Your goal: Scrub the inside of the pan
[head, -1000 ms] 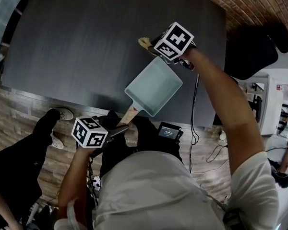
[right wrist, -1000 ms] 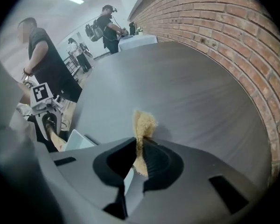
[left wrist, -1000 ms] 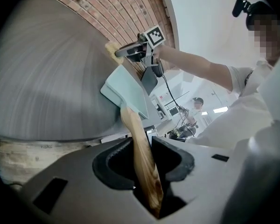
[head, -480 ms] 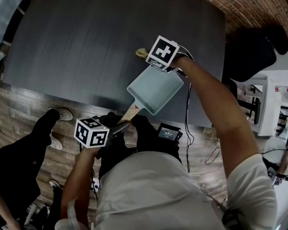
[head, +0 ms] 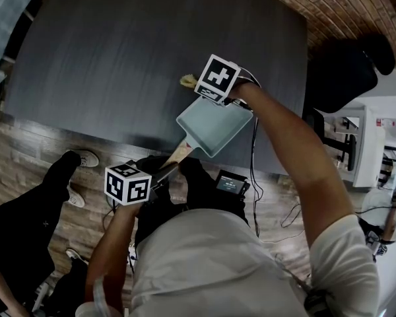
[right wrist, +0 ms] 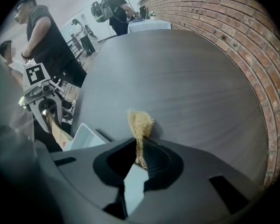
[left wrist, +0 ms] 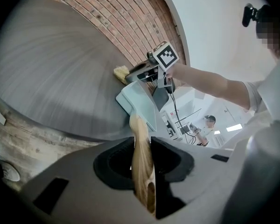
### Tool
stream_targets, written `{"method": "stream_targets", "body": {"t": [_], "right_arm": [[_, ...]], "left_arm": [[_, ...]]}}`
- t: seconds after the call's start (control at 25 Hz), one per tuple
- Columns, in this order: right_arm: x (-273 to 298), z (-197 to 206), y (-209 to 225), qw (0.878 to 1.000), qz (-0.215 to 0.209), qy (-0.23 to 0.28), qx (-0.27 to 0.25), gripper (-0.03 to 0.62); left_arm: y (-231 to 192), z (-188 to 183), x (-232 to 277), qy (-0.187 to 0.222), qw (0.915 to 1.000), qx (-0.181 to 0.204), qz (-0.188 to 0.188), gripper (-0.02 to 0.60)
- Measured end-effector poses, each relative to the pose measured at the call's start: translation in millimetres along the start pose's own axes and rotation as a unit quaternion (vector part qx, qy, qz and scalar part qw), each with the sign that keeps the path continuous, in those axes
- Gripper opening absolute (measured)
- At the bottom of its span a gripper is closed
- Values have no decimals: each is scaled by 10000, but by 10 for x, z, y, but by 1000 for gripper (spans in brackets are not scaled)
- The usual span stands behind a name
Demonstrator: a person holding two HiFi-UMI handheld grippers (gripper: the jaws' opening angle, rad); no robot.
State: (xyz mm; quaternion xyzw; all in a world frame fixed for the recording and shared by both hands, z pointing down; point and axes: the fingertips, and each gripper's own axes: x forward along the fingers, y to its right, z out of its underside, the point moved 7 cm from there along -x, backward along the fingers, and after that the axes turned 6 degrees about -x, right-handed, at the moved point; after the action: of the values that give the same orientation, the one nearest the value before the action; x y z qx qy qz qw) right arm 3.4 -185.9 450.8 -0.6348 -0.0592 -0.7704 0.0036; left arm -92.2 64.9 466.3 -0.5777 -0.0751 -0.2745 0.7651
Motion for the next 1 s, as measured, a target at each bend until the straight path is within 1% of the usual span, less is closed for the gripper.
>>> {"method": "stream_targets", "body": {"t": [0.64, 1.0], "right_arm": [[56, -180, -302, 9995, -282, 91, -60, 43], [94, -307, -547, 9986, -415, 225, -222, 43]], "left_arm": [[32, 11, 78, 197, 9997, -74, -76, 120], [47, 9, 125, 248, 9996, -127, -86, 120]]}}
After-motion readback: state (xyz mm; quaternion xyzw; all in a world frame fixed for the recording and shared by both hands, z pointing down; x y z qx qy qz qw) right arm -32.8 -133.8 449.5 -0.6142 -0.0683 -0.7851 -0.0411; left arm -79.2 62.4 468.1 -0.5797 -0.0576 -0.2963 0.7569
